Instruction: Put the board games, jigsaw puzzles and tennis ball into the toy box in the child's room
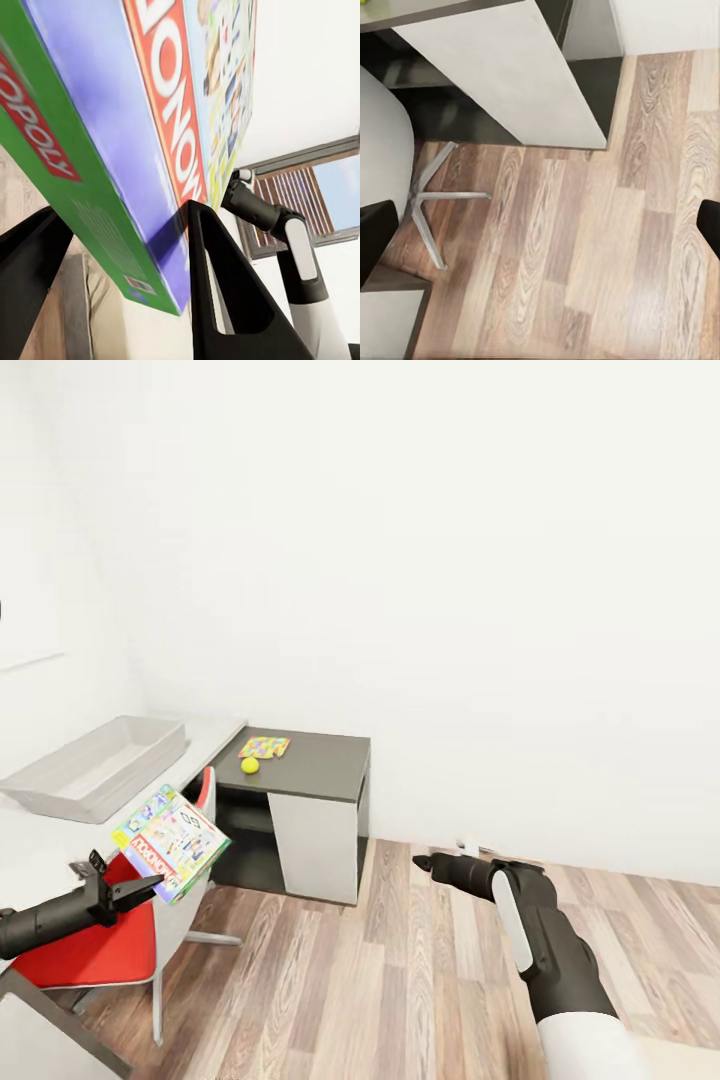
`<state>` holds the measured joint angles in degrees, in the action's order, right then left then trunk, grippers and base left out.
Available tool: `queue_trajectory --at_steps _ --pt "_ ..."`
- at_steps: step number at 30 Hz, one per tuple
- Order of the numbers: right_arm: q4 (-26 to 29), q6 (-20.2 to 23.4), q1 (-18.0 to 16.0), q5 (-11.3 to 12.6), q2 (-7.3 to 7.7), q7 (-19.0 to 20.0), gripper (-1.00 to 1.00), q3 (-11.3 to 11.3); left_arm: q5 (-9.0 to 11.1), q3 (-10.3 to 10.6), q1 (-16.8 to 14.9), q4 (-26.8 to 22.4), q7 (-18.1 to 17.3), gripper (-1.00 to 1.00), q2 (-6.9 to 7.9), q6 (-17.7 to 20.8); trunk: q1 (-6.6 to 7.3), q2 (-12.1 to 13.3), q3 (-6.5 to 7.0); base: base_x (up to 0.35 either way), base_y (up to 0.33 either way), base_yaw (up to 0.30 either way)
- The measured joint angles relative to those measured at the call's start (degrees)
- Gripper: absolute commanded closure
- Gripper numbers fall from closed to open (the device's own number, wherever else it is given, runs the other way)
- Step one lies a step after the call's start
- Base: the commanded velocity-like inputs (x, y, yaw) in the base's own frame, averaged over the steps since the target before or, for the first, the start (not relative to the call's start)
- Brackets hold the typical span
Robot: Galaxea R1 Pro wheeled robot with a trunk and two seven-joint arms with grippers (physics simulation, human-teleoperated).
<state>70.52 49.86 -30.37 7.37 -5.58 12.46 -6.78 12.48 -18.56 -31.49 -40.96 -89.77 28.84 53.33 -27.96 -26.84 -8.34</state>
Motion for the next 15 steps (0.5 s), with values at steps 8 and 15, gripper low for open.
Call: queue_trajectory --at_steps 8,15 --pt "-0.01 0.0 0.0 0.23 0.26 0.11 -1.0 -0.1 -0.07 0.01 0.0 0.0 0.0 1.0 -0.05 0.0 1.76 3.22 1.45 0.0 0.0 0.293" --pt "-0.01 0.0 0.0 0.21 0.28 0.07 -1.0 -0.15 -0.13 0.02 0.01 0.0 0.0 1.0 0.06 0.0 2.21 4.05 1.81 0.0 0.0 0.293"
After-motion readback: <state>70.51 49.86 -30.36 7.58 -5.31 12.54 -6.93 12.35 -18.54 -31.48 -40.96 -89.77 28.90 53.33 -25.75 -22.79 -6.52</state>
